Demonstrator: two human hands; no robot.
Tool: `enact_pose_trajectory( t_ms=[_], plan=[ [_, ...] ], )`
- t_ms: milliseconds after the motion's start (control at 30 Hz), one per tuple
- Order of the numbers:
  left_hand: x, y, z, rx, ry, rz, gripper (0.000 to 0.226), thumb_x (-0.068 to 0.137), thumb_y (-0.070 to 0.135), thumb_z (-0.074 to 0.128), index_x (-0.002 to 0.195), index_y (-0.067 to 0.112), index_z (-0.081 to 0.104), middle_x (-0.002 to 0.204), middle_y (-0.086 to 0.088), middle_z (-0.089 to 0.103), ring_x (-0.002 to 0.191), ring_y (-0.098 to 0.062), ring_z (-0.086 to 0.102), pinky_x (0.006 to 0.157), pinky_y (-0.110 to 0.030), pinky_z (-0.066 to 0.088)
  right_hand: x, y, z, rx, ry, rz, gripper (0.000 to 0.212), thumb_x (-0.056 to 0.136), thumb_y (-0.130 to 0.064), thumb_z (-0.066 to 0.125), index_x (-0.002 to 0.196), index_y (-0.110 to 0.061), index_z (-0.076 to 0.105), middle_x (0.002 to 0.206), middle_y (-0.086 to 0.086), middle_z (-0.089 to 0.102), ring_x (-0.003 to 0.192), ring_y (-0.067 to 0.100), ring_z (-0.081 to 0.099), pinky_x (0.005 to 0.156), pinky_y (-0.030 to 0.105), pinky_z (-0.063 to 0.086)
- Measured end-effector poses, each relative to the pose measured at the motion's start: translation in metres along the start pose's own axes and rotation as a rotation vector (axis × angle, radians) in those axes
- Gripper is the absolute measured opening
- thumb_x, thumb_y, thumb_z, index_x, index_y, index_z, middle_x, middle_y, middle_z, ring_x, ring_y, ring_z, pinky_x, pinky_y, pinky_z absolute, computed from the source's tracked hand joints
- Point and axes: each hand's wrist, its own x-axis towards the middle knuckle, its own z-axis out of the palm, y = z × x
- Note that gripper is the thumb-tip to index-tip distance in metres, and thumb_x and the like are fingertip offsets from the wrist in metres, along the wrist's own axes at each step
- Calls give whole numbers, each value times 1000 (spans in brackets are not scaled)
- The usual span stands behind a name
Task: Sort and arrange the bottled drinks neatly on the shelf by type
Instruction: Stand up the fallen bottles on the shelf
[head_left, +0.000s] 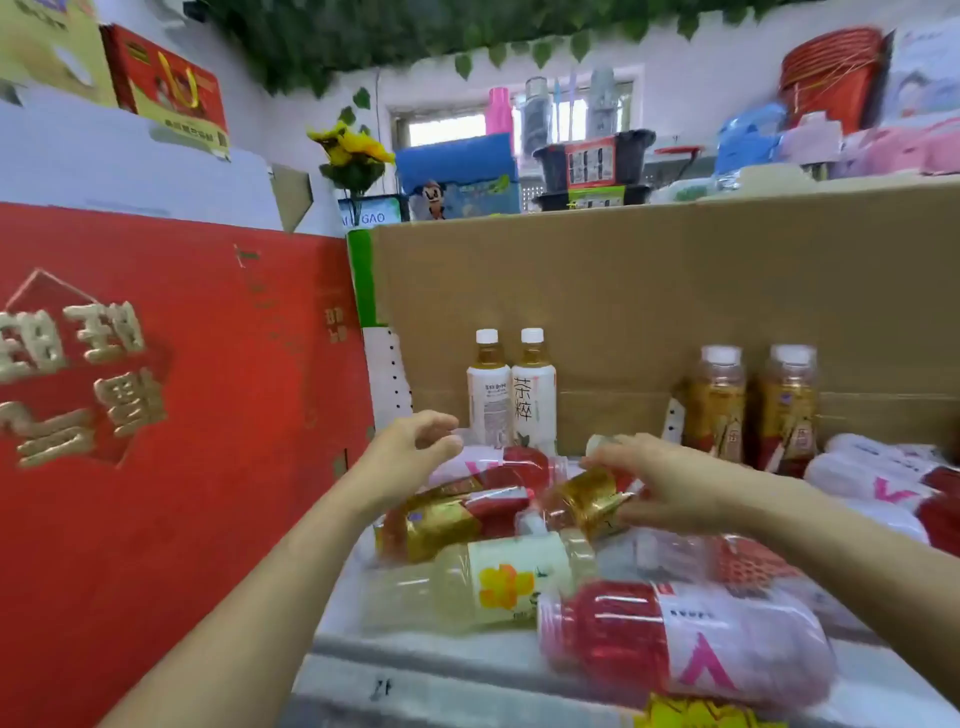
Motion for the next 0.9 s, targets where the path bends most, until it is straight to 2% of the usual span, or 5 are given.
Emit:
enact_pose_trajectory(
  t_ms=[333,433,500,700,900],
  plan=[
    [90,-50,15,126,-236,-50,32,93,16,69,124,15,65,117,3,66,105,-11,61,94,-20,45,56,1,23,-415,-186,-60,69,75,-47,78,135,-35,44,128,-7,55,115,16,51,100,36,43],
    [95,-57,16,145,-319,-14,17,91,13,71,103,24,68,98,13,68,88,-2,62,78,-9,44,58,6,16,-451,-164,-131,60,75,-51,75,125,-33,48,117,-8,58,98,13,51,86,32,46],
    [98,-59,15,193,-354,21,21,89,16,74,103,29,68,99,19,68,94,-3,63,85,-14,45,55,15,7,-423,-123,-106,57,71,-53,73,120,-34,49,108,-11,59,89,12,51,75,30,46],
    [107,-54,11,354,-497,28,42,84,25,80,123,22,65,120,7,68,114,-15,61,105,-32,46,47,46,-9,335,194,90,42,65,-49,81,95,-27,62,86,-4,71,78,15,67,70,35,57],
    [115,-39,15,488,-641,-43,53,88,32,75,137,22,56,126,8,60,116,-12,54,91,-19,44,58,49,4,739,197,217,32,81,-32,79,108,-31,61,94,-10,75,86,1,71,73,18,53]
  ],
)
